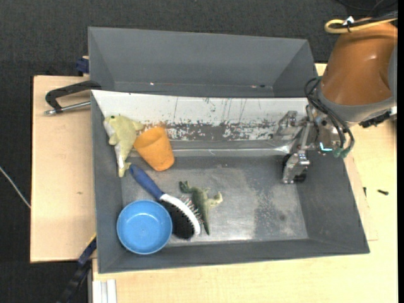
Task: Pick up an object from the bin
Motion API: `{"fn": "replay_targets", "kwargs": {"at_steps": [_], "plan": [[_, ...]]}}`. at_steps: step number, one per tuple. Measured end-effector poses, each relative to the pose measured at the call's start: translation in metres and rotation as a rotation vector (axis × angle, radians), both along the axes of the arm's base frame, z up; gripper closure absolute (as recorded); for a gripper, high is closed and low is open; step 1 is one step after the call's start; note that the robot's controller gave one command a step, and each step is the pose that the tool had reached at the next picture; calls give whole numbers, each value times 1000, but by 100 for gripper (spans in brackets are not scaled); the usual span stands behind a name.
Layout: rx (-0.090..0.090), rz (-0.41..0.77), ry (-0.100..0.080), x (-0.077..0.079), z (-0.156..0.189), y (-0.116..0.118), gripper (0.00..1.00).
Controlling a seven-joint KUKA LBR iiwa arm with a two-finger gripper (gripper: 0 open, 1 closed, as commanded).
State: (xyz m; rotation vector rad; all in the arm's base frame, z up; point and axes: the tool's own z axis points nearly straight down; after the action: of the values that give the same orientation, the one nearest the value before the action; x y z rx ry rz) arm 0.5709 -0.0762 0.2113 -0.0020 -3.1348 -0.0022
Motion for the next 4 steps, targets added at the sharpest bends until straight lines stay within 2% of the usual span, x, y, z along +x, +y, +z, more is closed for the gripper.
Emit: {"fn": "replay_targets", "kwargs": {"at_steps": [1,2,3,4], "plan": [[4,60,2,-53,-85,104,0],[-3,241,-19,-64,-137,154,0],[-3,41,-16,-55,-137,208,0],[-23,-229,-3,-37,-133,282,0]]}}
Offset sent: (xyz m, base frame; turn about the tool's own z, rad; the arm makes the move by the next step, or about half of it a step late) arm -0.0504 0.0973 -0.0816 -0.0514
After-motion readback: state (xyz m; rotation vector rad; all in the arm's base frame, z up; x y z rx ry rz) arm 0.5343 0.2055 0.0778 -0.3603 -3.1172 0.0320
